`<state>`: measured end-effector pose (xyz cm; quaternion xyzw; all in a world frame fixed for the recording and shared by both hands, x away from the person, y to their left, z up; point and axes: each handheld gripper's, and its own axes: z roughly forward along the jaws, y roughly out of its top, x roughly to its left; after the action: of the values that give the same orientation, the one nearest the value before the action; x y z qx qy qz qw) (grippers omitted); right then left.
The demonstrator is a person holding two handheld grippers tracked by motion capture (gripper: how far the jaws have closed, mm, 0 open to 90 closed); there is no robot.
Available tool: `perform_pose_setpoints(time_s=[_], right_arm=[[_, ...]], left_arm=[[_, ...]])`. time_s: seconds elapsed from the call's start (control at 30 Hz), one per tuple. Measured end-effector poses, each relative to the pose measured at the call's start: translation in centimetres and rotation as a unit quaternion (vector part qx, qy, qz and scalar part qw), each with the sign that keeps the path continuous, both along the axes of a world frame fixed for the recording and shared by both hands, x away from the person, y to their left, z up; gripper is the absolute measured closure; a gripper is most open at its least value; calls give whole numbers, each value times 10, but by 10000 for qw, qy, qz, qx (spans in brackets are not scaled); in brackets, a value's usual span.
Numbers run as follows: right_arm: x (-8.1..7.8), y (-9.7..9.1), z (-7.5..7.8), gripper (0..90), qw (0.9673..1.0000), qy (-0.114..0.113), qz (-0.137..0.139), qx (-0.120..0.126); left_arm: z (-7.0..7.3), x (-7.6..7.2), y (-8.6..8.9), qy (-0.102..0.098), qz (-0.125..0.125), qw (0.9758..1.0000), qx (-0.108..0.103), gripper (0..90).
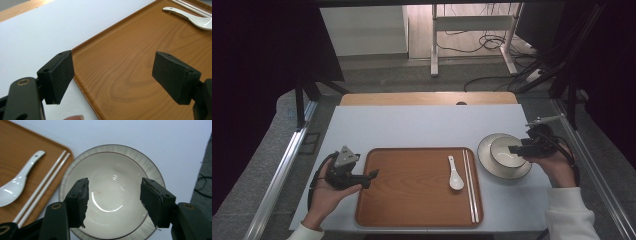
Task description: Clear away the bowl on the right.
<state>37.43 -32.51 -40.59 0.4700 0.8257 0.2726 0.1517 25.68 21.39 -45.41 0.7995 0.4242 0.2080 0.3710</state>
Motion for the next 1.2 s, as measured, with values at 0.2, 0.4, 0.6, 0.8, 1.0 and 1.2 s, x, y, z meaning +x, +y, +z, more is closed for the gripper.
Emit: perform_pose_setpoints(time_s=[0.2,0.4,0.6,0.8,1.0,1.2], right_arm=[[10,-3,-11,397,9996,189,-139,-160],[17,-6,-19,397,9989,258,-267,-286],[24,-7,-30,402,9974,403,-416,-429],[31,-9,-40,454,9959,586,-509,-460],[37,-13,-48,545,9943,744,-654,-384],[42,-15,-56,661,9931,933,-662,-241]], left_arm=[[-1,0,2,24,28,10000,-10,177],[-1,0,2,28,30,10000,-15,176],[-2,0,2,34,27,10000,5,177],[-2,0,2,44,25,10000,11,177],[-3,0,3,50,34,10000,23,177],[-3,0,3,54,26,10000,31,177]])
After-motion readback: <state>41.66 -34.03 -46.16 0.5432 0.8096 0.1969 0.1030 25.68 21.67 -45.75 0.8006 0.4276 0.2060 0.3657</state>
